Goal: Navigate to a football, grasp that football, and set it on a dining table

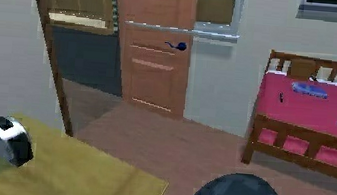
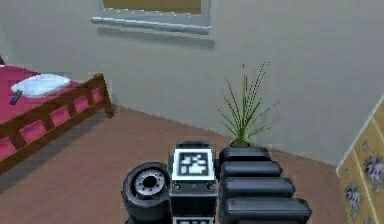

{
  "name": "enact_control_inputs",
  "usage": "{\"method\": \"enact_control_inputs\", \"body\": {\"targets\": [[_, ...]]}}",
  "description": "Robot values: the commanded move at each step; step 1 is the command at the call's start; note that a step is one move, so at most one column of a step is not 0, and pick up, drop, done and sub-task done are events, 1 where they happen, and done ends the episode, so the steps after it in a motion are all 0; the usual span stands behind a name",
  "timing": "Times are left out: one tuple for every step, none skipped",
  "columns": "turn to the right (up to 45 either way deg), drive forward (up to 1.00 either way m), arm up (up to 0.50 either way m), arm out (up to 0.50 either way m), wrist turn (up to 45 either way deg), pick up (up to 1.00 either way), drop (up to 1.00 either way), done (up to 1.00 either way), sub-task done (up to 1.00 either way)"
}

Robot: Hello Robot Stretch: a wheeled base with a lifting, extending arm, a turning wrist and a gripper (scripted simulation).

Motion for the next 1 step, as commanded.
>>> {"method": "enact_control_inputs", "body": {"targets": [[-45.0, 0.0, 0.0, 0.0, 0.0, 0.0, 0.0, 0.0, 0.0]]}}
